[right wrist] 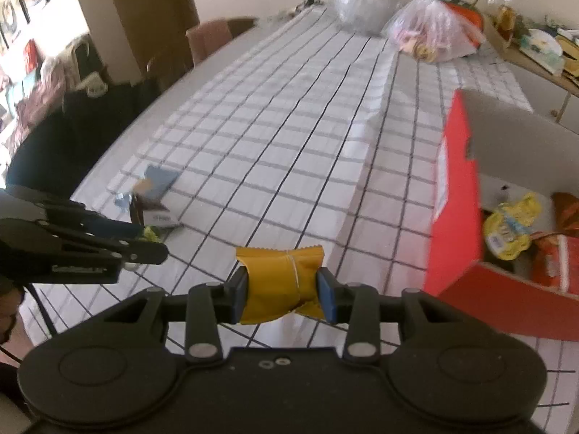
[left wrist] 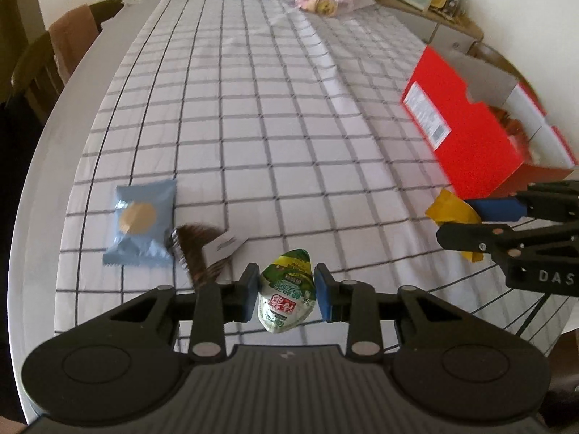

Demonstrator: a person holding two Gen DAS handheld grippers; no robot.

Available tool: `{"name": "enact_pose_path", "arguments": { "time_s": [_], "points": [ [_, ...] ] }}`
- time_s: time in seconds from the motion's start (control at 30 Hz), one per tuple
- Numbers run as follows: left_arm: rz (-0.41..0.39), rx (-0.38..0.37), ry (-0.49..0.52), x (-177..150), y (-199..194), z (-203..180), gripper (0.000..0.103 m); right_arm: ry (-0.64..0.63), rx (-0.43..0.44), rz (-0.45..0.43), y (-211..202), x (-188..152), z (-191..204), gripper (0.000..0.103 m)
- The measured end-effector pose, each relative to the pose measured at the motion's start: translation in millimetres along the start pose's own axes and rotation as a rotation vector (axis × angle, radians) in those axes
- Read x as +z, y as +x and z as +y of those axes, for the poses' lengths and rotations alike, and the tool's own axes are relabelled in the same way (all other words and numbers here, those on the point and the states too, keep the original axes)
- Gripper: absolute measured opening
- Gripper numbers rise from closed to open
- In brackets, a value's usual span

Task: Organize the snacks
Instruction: 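Lift the pouch and yellow candy and carry both over the red box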

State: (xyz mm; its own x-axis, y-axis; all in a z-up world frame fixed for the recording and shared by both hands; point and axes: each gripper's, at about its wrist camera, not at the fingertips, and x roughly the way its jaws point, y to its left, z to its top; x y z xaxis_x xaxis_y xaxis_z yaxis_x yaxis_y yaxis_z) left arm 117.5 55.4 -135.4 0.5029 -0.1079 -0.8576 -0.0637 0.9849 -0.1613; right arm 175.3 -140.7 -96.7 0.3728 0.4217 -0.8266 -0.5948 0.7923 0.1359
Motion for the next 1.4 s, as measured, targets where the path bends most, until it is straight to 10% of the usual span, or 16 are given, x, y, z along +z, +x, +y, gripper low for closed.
{"name": "enact_pose_path", "arguments": {
  "time_s": [0.83, 1.4],
  "points": [
    [-0.201, -0.068, 0.169, 83, -30, -183, 0.032, 0.086, -0.125, -0.234, -114, 1, -145, 0.038],
    [-0.175, -0.038, 0.221, 132, 28, -291, 0.032, 0.128, -0.229, -0.202, -111, -10, -260, 0.038]
  ]
}}
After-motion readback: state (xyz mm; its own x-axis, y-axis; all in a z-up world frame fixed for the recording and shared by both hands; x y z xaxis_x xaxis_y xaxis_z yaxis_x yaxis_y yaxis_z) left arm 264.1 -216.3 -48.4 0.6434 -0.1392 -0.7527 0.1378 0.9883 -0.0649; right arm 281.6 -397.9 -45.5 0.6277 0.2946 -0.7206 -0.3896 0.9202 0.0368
